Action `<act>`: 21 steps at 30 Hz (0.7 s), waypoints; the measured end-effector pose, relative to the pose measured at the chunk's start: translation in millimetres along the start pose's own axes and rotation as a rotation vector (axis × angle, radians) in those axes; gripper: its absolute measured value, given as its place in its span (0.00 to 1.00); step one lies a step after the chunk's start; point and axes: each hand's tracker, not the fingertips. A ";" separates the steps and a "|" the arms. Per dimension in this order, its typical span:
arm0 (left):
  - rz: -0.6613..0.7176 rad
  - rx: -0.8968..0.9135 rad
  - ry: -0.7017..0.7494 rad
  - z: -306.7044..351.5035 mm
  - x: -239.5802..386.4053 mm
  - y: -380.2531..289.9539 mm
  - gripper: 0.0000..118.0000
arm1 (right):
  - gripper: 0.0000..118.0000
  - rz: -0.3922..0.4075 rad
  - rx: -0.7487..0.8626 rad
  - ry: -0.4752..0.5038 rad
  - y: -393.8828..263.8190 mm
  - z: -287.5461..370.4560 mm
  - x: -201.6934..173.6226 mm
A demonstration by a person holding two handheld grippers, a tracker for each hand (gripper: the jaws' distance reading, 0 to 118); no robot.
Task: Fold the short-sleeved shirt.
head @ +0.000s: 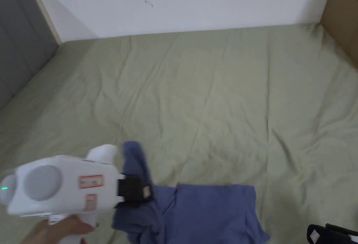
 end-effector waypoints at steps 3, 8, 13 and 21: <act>-0.111 -0.075 -0.013 -57.6 39.6 -4.4 0.07 | 0.02 -0.042 0.031 0.002 -1.5 8.7 13.8; -0.137 -0.181 -0.277 -137.4 73.0 -25.7 0.69 | 0.02 -0.099 0.043 -0.009 -6.0 25.0 40.8; -0.081 -0.223 -0.167 -135.4 63.9 -27.1 0.90 | 0.02 -0.132 0.056 -0.048 -13.0 37.0 60.3; 0.077 -0.075 -0.045 -103.3 11.5 -17.7 0.06 | 0.02 -0.137 0.041 -0.070 -18.4 31.4 64.3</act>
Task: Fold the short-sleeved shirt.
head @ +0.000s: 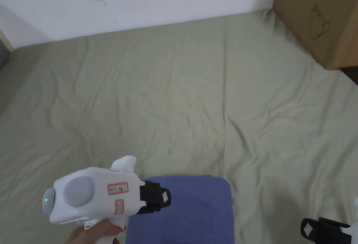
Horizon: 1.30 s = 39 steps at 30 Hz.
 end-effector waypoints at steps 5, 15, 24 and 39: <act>-0.035 -0.128 -0.042 -55.4 17.0 -23.2 0.03 | 0.02 0.015 -0.016 0.000 -1.2 -4.5 -7.4; -0.277 -0.187 -0.076 -64.9 76.1 -49.2 0.01 | 0.02 0.103 -0.058 -0.009 2.3 -12.1 -38.7; 0.010 -0.006 -0.175 34.1 -37.0 -45.4 0.01 | 0.02 0.379 -0.162 0.113 9.0 -84.6 -124.4; 0.468 -0.008 -0.492 -36.9 -163.9 -30.9 0.88 | 0.02 0.334 -0.273 0.081 13.3 -153.7 -125.2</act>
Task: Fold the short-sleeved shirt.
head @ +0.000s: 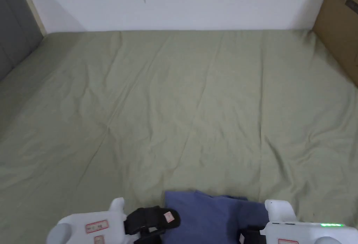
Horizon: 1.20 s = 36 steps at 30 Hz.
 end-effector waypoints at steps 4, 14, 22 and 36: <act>-0.022 -0.142 -0.107 -43.5 6.1 24.0 0.88 | 0.02 0.013 -0.004 -0.030 1.4 1.3 -8.9; -0.294 -0.213 0.161 26.1 31.7 45.9 0.17 | 0.02 0.024 0.034 -0.037 16.5 26.0 -32.1; -0.370 -0.049 0.925 214.5 11.2 136.5 0.17 | 0.02 0.027 0.074 -0.046 24.3 23.3 -54.8; -0.367 0.098 1.334 290.6 -16.1 157.2 0.83 | 0.02 0.041 0.004 -0.109 25.7 14.4 -68.7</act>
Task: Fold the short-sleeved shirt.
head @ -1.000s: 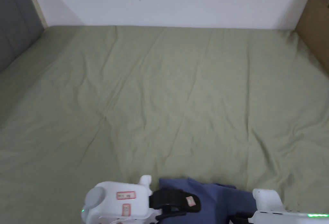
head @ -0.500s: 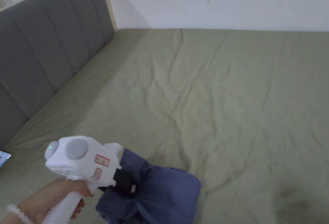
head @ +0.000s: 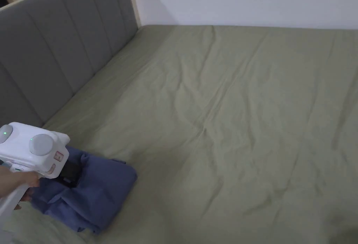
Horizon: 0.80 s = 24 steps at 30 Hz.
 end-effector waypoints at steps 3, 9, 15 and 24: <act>0.076 -0.001 -0.067 28.7 0.2 -7.6 0.83 | 0.02 -0.001 0.017 0.024 3.3 8.7 0.0; 0.113 0.223 -0.357 123.5 37.7 -54.7 0.27 | 0.02 0.062 0.054 0.039 -1.9 35.0 -5.4; -0.013 0.455 -0.467 203.1 130.4 -119.0 0.02 | 0.02 0.048 0.100 0.055 -18.4 63.2 6.8; 0.055 0.660 -0.445 221.9 269.7 -189.9 0.00 | 0.02 0.090 0.312 0.003 -29.8 121.0 12.6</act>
